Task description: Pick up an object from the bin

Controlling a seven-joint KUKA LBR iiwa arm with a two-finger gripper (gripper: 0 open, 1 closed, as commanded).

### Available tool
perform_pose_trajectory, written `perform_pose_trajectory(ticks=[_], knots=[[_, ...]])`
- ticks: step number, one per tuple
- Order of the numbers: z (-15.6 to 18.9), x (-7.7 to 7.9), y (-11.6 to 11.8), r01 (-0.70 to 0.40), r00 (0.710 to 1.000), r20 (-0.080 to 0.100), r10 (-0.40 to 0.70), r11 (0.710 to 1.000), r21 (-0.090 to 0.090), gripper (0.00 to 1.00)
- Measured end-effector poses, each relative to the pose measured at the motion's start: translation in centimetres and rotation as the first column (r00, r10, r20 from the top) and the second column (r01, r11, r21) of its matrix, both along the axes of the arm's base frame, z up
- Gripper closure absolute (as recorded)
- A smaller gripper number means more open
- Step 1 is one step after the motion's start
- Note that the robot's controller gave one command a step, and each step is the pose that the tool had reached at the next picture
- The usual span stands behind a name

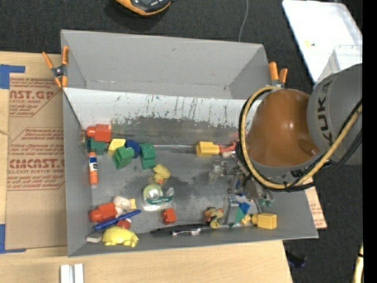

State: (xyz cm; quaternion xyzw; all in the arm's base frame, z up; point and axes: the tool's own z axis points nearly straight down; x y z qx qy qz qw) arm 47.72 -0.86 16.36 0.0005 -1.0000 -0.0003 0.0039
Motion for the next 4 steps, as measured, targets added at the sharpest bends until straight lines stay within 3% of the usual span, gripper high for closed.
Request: perform_pose_trajectory(ticks=[1,2,3,4], knots=[[0.3,0.2,0.0,0.000,1.000,0.008,0.000,1.000,0.000,0.00],[-2.5,1.8,1.5,0.041,0.999,0.018,-0.041,0.999,0.000,0.00],[-5.2,1.6,1.6,0.032,0.999,0.007,-0.032,0.999,0.000,0.00],[-7.8,6.8,3.3,0.076,0.997,0.016,-0.076,0.997,0.003,0.00]])
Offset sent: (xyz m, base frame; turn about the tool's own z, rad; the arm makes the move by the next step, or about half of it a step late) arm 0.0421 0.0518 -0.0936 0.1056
